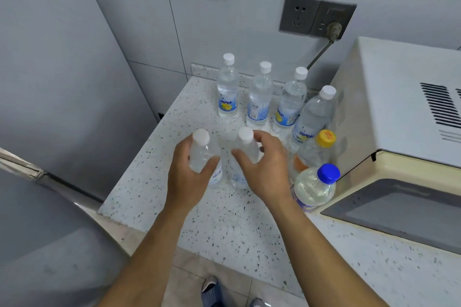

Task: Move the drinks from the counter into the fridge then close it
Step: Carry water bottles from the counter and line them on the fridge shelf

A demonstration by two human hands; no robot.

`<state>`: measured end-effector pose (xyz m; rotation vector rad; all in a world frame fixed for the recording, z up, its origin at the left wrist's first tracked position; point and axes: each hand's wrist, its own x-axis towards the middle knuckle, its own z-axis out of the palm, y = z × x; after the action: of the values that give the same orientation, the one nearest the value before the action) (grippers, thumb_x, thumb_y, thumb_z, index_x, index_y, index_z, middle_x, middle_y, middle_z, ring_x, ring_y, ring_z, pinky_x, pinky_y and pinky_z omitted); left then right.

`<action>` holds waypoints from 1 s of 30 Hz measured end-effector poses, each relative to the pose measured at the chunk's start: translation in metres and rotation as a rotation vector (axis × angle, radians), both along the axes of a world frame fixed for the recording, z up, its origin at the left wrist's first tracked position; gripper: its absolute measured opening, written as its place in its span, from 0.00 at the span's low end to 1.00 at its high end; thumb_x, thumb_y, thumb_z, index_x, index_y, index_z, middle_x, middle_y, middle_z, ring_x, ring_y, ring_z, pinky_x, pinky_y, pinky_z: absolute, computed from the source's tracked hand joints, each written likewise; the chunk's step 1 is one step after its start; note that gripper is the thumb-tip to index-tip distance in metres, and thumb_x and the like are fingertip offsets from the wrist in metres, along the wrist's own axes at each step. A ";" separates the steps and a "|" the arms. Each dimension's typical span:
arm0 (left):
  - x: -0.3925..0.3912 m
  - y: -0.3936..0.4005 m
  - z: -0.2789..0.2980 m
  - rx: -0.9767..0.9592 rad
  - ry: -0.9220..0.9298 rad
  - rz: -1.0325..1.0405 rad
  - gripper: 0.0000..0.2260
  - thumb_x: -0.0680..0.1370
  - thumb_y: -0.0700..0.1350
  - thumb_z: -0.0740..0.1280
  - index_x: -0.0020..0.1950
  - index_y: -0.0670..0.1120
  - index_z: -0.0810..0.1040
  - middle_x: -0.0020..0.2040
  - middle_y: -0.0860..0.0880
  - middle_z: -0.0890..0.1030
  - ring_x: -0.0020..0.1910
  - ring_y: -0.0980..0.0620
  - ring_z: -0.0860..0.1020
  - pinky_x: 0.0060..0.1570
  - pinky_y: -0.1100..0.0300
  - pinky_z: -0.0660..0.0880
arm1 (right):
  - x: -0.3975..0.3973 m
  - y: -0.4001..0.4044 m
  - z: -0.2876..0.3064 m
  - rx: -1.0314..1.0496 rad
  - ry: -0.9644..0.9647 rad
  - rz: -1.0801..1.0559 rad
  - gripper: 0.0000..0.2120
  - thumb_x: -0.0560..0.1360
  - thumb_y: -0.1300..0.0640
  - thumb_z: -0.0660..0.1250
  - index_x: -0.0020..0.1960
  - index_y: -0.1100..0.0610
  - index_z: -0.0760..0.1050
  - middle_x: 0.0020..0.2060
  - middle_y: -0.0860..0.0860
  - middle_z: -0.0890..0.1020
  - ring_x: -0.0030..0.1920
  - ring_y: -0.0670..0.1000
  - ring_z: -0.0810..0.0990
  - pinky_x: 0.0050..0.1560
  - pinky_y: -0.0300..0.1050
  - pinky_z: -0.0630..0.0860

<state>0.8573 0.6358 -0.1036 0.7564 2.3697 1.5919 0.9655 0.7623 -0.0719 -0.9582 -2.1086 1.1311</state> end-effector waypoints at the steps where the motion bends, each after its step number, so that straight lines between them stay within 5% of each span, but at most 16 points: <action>1: -0.001 0.000 -0.008 0.008 -0.058 -0.021 0.30 0.71 0.54 0.75 0.68 0.66 0.65 0.66 0.67 0.71 0.64 0.57 0.73 0.60 0.58 0.73 | 0.001 -0.001 -0.007 -0.039 0.013 0.000 0.24 0.70 0.48 0.77 0.63 0.49 0.74 0.57 0.44 0.76 0.60 0.50 0.74 0.61 0.51 0.74; 7: -0.005 0.004 -0.046 -0.026 -0.269 -0.042 0.33 0.63 0.63 0.77 0.63 0.71 0.64 0.57 0.74 0.74 0.55 0.68 0.76 0.43 0.71 0.75 | -0.006 0.002 -0.045 -0.318 -0.004 0.035 0.33 0.61 0.42 0.79 0.61 0.36 0.67 0.57 0.37 0.76 0.56 0.37 0.75 0.53 0.37 0.74; 10: -0.005 0.004 -0.063 -0.025 -0.321 -0.027 0.32 0.64 0.63 0.78 0.61 0.74 0.64 0.57 0.74 0.74 0.54 0.70 0.76 0.47 0.66 0.75 | -0.006 0.000 -0.064 -0.402 0.004 0.006 0.31 0.60 0.42 0.81 0.56 0.33 0.67 0.52 0.33 0.77 0.51 0.34 0.77 0.44 0.28 0.73; 17: 0.000 0.001 -0.071 0.026 -0.330 -0.014 0.29 0.67 0.60 0.76 0.61 0.75 0.65 0.58 0.74 0.74 0.56 0.74 0.74 0.50 0.67 0.71 | 0.001 -0.013 -0.077 -0.356 0.105 -0.014 0.30 0.65 0.48 0.80 0.56 0.28 0.66 0.54 0.29 0.76 0.54 0.32 0.76 0.47 0.25 0.73; 22: 0.023 -0.020 -0.065 0.047 -0.390 0.042 0.30 0.70 0.52 0.77 0.69 0.61 0.68 0.63 0.60 0.77 0.62 0.58 0.76 0.63 0.52 0.75 | 0.026 -0.029 -0.078 -0.268 0.140 0.106 0.29 0.66 0.59 0.81 0.56 0.40 0.69 0.54 0.40 0.77 0.53 0.35 0.76 0.50 0.26 0.71; 27: 0.074 -0.062 -0.054 0.071 -0.456 0.116 0.26 0.64 0.59 0.76 0.58 0.72 0.71 0.60 0.64 0.79 0.60 0.61 0.77 0.56 0.62 0.75 | 0.067 -0.043 -0.078 -0.374 0.124 0.250 0.29 0.65 0.62 0.82 0.57 0.45 0.72 0.52 0.45 0.79 0.49 0.34 0.77 0.47 0.27 0.73; 30: 0.110 -0.095 -0.055 0.168 -0.554 0.162 0.25 0.64 0.56 0.79 0.58 0.67 0.75 0.59 0.62 0.81 0.58 0.60 0.80 0.54 0.62 0.78 | 0.094 -0.054 -0.080 -0.458 0.124 0.296 0.24 0.66 0.60 0.81 0.57 0.52 0.75 0.49 0.48 0.83 0.45 0.38 0.81 0.42 0.30 0.76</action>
<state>0.9677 0.5412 -0.1587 0.1126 1.9479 1.7908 1.0599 0.7083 -0.1523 -0.7531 -1.9713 1.8297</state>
